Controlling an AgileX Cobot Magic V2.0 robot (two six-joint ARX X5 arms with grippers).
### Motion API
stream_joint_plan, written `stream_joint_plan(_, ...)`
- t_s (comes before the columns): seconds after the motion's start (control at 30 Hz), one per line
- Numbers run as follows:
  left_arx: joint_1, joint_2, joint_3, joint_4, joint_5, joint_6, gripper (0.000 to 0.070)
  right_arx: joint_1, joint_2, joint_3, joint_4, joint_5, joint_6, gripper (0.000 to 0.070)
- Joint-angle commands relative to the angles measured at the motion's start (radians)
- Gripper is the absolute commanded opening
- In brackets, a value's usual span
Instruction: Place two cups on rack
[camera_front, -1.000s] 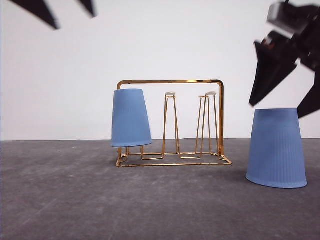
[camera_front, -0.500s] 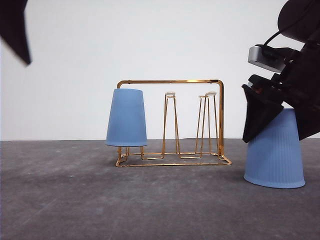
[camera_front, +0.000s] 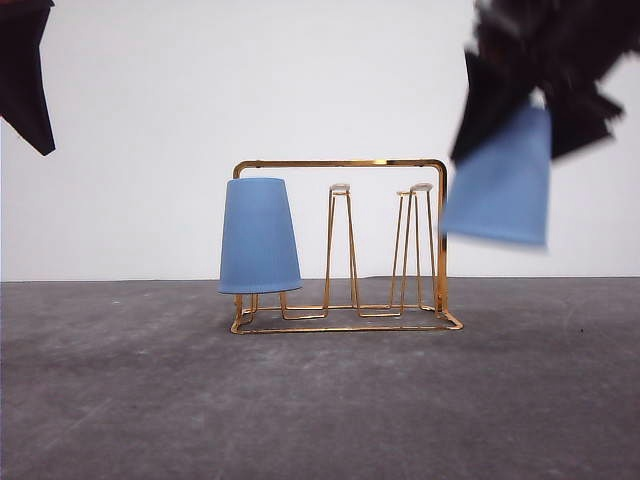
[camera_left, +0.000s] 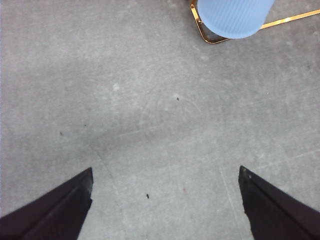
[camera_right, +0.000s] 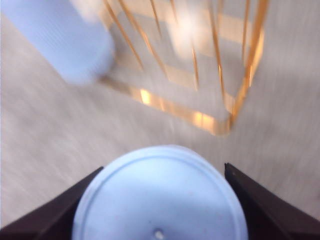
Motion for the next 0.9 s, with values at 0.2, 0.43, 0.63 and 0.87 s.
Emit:
stream_joint_plan(0.2, -0.004, 0.006, 0.011, 0.037, 0.002, -0.009, 0.0552, 0.027, 0.018, 0.107, 0.090, 0.005, -0.049, 0.0329)
stream_joint_plan(0.43, -0.004, 0.006, 0.011, 0.055, 0.002, -0.009, 0.0552, 0.025, 0.068, 0.107, 0.206, 0.057, -0.052, 0.0329)
stream_joint_plan(0.63, -0.004, 0.006, 0.011, 0.068, 0.002, -0.009, 0.0552, 0.025, 0.190, 0.107, 0.272, 0.062, -0.056, 0.0329)
stream_joint_plan(0.87, -0.004, 0.006, 0.011, 0.069, 0.002, -0.017, 0.0552, 0.025, 0.327, 0.107, 0.302, 0.085, -0.055, 0.0329)
